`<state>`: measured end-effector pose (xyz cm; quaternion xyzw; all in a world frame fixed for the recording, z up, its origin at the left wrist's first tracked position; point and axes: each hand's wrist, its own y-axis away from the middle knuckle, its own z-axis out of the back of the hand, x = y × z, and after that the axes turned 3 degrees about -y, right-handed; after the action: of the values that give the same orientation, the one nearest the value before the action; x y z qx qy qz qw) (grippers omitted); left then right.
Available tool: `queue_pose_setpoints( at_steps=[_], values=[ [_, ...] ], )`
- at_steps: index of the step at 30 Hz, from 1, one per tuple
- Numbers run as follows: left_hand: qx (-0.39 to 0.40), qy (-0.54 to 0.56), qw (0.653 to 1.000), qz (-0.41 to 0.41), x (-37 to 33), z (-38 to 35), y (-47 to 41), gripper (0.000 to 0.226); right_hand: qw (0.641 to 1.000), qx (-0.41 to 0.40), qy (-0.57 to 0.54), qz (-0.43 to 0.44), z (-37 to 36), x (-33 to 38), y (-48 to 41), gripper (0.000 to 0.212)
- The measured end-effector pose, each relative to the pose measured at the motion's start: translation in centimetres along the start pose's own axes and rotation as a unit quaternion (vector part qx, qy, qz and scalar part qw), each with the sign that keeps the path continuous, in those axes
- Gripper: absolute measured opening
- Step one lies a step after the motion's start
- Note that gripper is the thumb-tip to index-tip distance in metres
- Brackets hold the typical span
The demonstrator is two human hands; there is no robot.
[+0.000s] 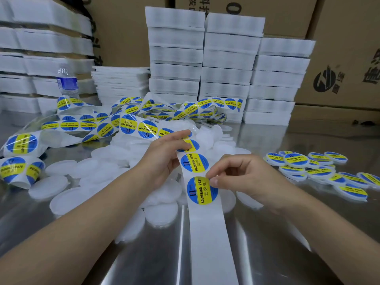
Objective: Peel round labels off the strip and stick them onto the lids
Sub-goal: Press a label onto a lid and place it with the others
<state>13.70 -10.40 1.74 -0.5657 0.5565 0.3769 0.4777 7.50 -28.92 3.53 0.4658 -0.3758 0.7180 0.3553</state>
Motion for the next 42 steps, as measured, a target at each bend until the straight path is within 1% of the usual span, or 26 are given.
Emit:
queue_pose_setpoints(
  at_steps=[2,4,7,10,12,15,19,20,22,24,25,26,27,29,31,32,33,34,35,36,38,39,42],
  values=[
    [0.002,-0.004,1.000,-0.002,0.0,0.1,0.0,0.031,1.000,-0.001,0.003,-0.002,0.0,0.0,-0.1,0.019],
    [0.005,-0.004,1.000,-0.003,0.0,0.1,0.0,0.031,1.000,0.005,-0.013,-0.003,0.1,0.1,-0.1,0.020],
    [0.006,0.001,1.000,0.000,0.0,0.1,0.0,0.031,0.999,0.035,-0.004,-0.010,0.4,0.4,0.1,0.020],
    [0.004,0.003,1.000,0.007,0.0,0.1,0.0,0.031,0.997,0.068,0.027,-0.020,0.6,0.5,0.2,0.013],
    [0.002,0.000,1.000,0.010,0.0,0.1,0.1,0.031,0.997,0.068,0.026,-0.025,0.5,0.4,0.2,0.007],
    [-0.002,-0.005,1.000,0.010,-0.1,0.0,0.0,0.031,0.998,0.052,0.035,-0.021,0.5,0.2,0.1,0.016],
    [-0.004,0.000,1.000,0.013,-0.1,0.1,0.0,0.031,0.998,0.046,0.051,-0.014,0.7,0.2,-0.1,0.018],
    [-0.004,0.001,1.000,0.014,-0.1,0.1,0.0,0.032,0.998,0.056,0.040,-0.013,0.9,0.3,0.0,0.016],
    [-0.004,-0.001,1.000,0.014,-0.1,0.0,0.0,0.032,0.994,0.110,0.002,-0.011,1.6,0.6,0.4,0.012],
    [-0.003,-0.010,1.000,0.012,-0.1,0.0,0.1,0.034,0.985,0.166,-0.055,-0.006,2.3,0.8,0.7,0.006],
    [-0.002,-0.016,1.000,0.010,-0.1,0.0,0.1,0.036,0.980,0.175,-0.093,-0.003,2.5,0.9,0.8,0.005],
    [-0.002,-0.021,1.000,0.009,-0.1,-0.1,0.2,0.037,0.977,0.168,-0.133,0.001,2.7,0.9,0.8,0.005],
    [-0.004,-0.024,1.000,0.009,-0.2,-0.1,0.2,0.039,0.976,0.145,-0.165,0.003,2.9,1.0,0.6,0.009],
    [-0.002,-0.031,0.999,0.010,-0.2,-0.1,0.3,0.043,0.982,0.059,-0.180,0.000,3.1,0.9,0.1,0.016],
    [0.006,-0.041,0.999,0.011,-0.3,-0.2,0.5,0.045,0.993,-0.057,-0.105,-0.013,3.4,0.4,-0.5,0.014],
    [0.011,-0.044,0.999,0.010,-0.3,-0.2,0.5,0.045,0.992,-0.114,-0.050,-0.025,3.6,0.0,-0.7,0.011],
    [0.013,-0.046,0.999,0.009,-0.3,-0.3,0.6,0.045,0.986,-0.160,0.003,-0.041,3.7,-0.4,-0.9,0.014],
    [0.012,-0.048,0.999,0.008,-0.3,-0.3,0.6,0.044,0.978,-0.191,0.055,-0.060,4.0,-0.8,-1.0,0.026],
    [0.009,-0.049,0.999,0.007,-0.3,-0.3,0.6,0.043,0.970,-0.201,0.108,-0.081,4.1,-1.0,-0.9,0.040],
    [0.005,-0.048,0.999,0.007,-0.4,-0.3,0.6,0.041,0.962,-0.189,0.164,-0.108,4.2,-1.1,-0.8,0.054],
    [0.001,-0.047,0.999,0.010,-0.4,-0.3,0.6,0.035,0.944,-0.124,0.255,-0.169,4.3,-1.1,-0.4,0.081],
    [0.001,-0.049,0.999,0.012,-0.4,-0.3,0.6,0.033,0.934,-0.095,0.287,-0.193,4.3,-1.1,-0.2,0.091],
    [0.003,-0.058,0.998,0.015,-0.2,-0.3,0.6,0.031,0.906,-0.054,0.358,-0.220,4.4,-1.1,0.0,0.103]
  ],
)
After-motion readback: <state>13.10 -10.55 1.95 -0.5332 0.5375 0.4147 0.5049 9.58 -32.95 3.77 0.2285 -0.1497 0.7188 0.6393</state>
